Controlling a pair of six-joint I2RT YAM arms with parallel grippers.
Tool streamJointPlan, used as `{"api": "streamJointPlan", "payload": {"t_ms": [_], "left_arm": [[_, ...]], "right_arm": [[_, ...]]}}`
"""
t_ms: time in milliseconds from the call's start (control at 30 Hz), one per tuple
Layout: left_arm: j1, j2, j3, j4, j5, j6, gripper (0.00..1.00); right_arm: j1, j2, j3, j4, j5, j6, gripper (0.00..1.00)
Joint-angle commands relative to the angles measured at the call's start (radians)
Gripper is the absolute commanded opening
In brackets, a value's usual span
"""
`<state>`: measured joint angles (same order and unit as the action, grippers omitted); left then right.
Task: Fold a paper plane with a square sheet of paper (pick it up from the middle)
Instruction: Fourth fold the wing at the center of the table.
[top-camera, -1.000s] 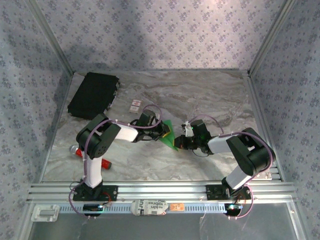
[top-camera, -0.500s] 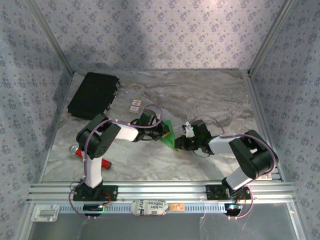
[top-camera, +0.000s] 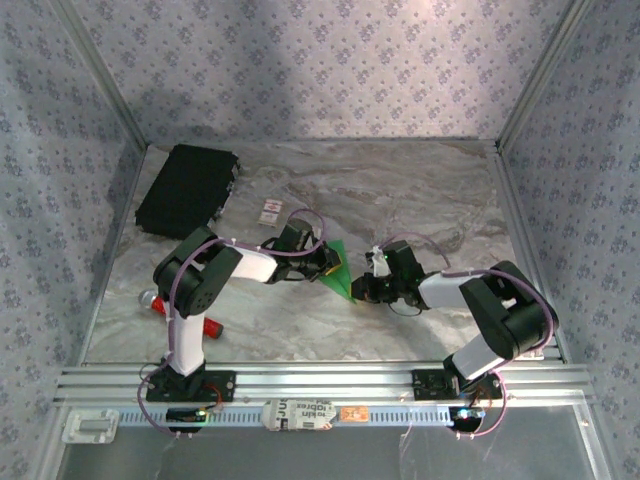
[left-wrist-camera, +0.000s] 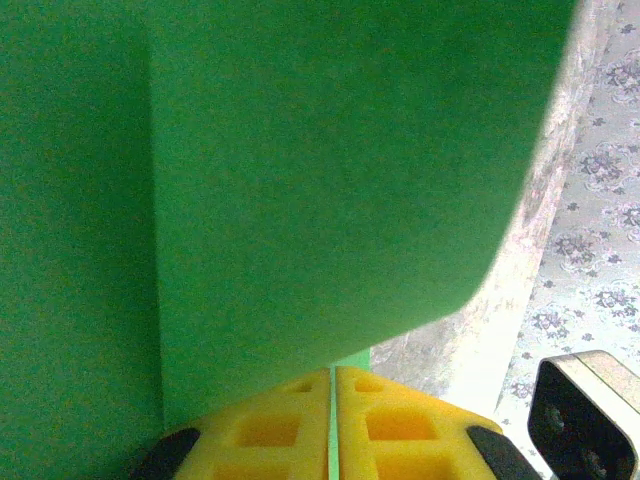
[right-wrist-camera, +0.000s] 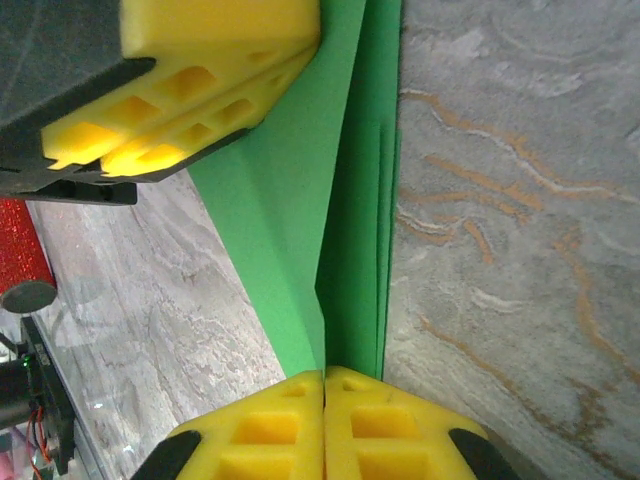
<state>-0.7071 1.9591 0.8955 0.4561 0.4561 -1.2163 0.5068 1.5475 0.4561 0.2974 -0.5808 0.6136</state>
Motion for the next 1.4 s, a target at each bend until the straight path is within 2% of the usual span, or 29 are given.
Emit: {"api": "streamJointPlan", "payload": {"t_ms": [0,300,700,867,1133,1367], "left_arm": [[-0.004,0.045,-0.007,-0.057,-0.017,0.004,0.09],[-0.004,0.044,-0.012,-0.052,-0.017,0.0,0.09],[-0.005,0.044,-0.013,-0.041,-0.01,-0.003,0.09],[-0.004,0.045,-0.015,-0.035,-0.01,-0.006,0.09],[-0.004,0.049,-0.015,-0.028,-0.006,-0.011,0.09],[-0.004,0.049,-0.018,-0.025,-0.005,-0.012,0.09]], "right_arm": [[0.006,0.038,-0.043,-0.098,-0.026,0.005,0.1],[0.003,-0.027,-0.018,-0.216,-0.014,-0.056,0.15],[0.004,-0.045,-0.003,-0.263,0.046,-0.077,0.18],[0.004,-0.053,0.003,-0.271,0.065,-0.086,0.17],[0.005,-0.043,-0.017,-0.268,0.046,-0.081,0.1],[0.003,-0.061,-0.022,-0.283,0.035,-0.08,0.13]]}}
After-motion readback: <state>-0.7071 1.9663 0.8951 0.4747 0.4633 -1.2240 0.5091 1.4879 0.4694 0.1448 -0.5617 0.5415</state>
